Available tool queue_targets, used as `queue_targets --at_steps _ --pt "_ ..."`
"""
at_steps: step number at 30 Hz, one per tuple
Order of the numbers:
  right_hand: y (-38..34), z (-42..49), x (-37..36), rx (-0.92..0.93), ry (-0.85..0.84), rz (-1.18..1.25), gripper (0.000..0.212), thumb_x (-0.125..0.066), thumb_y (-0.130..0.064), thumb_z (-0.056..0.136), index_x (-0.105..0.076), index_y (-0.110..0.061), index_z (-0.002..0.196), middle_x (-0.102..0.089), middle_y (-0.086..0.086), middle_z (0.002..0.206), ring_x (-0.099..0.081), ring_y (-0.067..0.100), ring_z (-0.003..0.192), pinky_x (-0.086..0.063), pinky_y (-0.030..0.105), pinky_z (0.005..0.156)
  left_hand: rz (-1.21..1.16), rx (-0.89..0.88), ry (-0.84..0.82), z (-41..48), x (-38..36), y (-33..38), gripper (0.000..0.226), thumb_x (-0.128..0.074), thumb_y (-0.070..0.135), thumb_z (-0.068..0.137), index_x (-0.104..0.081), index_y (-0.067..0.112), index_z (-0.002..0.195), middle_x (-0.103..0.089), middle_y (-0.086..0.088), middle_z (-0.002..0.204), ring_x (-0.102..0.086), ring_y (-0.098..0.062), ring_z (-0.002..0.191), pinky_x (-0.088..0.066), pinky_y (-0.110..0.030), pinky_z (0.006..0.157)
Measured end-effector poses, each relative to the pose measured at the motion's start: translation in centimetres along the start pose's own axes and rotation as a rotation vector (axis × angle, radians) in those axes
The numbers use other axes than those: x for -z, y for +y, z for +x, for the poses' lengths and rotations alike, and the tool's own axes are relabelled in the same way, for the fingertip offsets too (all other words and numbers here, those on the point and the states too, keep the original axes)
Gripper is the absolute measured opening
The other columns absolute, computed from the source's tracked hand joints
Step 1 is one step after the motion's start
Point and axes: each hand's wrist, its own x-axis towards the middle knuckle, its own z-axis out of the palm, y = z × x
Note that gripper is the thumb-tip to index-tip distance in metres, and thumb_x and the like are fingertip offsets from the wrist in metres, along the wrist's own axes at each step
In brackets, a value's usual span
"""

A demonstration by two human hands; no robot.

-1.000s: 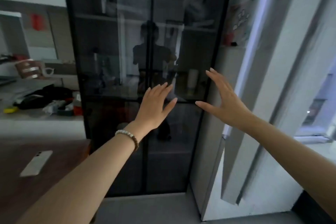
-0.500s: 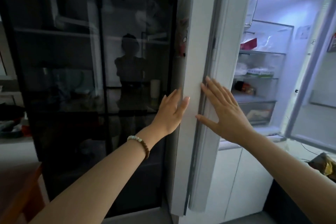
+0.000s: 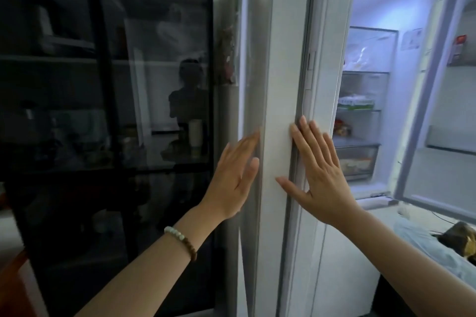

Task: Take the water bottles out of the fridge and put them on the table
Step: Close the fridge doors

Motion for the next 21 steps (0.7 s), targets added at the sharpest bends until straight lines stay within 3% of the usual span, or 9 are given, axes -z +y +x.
queue_targets --at_steps 2,4,10,14,17,19,21 --pt "2.3 -1.0 0.8 -0.059 0.027 0.050 0.081 -0.039 -0.061 0.087 -0.006 -0.020 0.150 -0.004 0.002 0.160 0.001 0.016 0.147 -0.005 0.042 0.119 0.029 -0.035 -0.027 1.5 -2.4 0.8 0.063 -0.005 0.061 0.091 -0.004 0.036 0.148 -0.005 0.019 0.157 0.000 0.005 0.143 0.008 -0.026 0.117" --pt "4.7 -1.8 1.4 -0.143 0.044 0.099 0.084 -0.042 -0.061 0.085 -0.006 -0.021 0.150 -0.002 -0.001 0.160 0.002 0.014 0.147 -0.009 0.044 0.119 0.090 -0.076 -0.051 3.3 -4.8 1.2 0.060 -0.004 0.061 0.091 0.000 0.040 0.147 -0.002 0.016 0.158 0.004 0.002 0.144 0.008 -0.032 0.118" --pt "11.4 -2.6 1.6 -0.401 0.139 0.301 0.086 -0.048 -0.065 0.079 -0.001 -0.037 0.145 -0.002 -0.015 0.158 0.000 -0.002 0.144 -0.010 0.031 0.118 0.206 -0.140 -0.043 9.7 -11.7 0.7 0.058 -0.004 0.059 0.092 0.004 0.041 0.147 0.007 0.012 0.159 0.011 -0.006 0.145 0.008 -0.040 0.118" --pt "16.6 -1.6 0.2 -0.592 0.260 0.428 0.084 -0.056 -0.064 0.076 -0.011 -0.041 0.143 -0.020 -0.021 0.152 -0.020 0.003 0.141 -0.024 0.038 0.116 0.271 -0.168 0.043 15.1 -16.1 -0.9 0.057 -0.008 0.058 0.093 0.005 0.042 0.146 0.010 0.012 0.158 0.013 -0.008 0.145 0.010 -0.038 0.117" --pt "20.8 -0.3 -1.1 -0.670 0.334 0.470 0.086 -0.059 -0.065 0.068 -0.021 -0.040 0.141 -0.031 -0.033 0.135 -0.040 0.001 0.128 -0.039 0.037 0.106 0.313 -0.193 0.130 19.6 -19.4 -2.5 0.057 -0.013 0.054 0.094 0.000 0.038 0.148 0.006 0.008 0.157 0.008 -0.014 0.146 0.008 -0.042 0.117" --pt "23.5 1.1 -2.0 -0.699 0.360 0.496 0.086 -0.064 -0.060 0.069 -0.026 -0.033 0.141 -0.039 -0.025 0.131 -0.046 -0.001 0.117 -0.045 0.034 0.098 0.336 -0.211 0.165 22.5 -21.2 -3.5 0.058 -0.018 0.051 0.095 -0.003 0.036 0.149 0.005 0.007 0.157 0.006 -0.017 0.146 0.007 -0.044 0.117" --pt "26.3 2.5 -3.1 -0.725 0.387 0.515 0.080 -0.065 -0.054 0.072 -0.029 -0.027 0.139 -0.044 -0.010 0.132 -0.050 0.008 0.116 -0.048 0.037 0.095 0.378 -0.241 0.192 24.7 -23.1 -4.5 0.058 -0.021 0.050 0.095 -0.008 0.033 0.149 0.002 0.004 0.157 0.004 -0.021 0.146 0.006 -0.046 0.117"
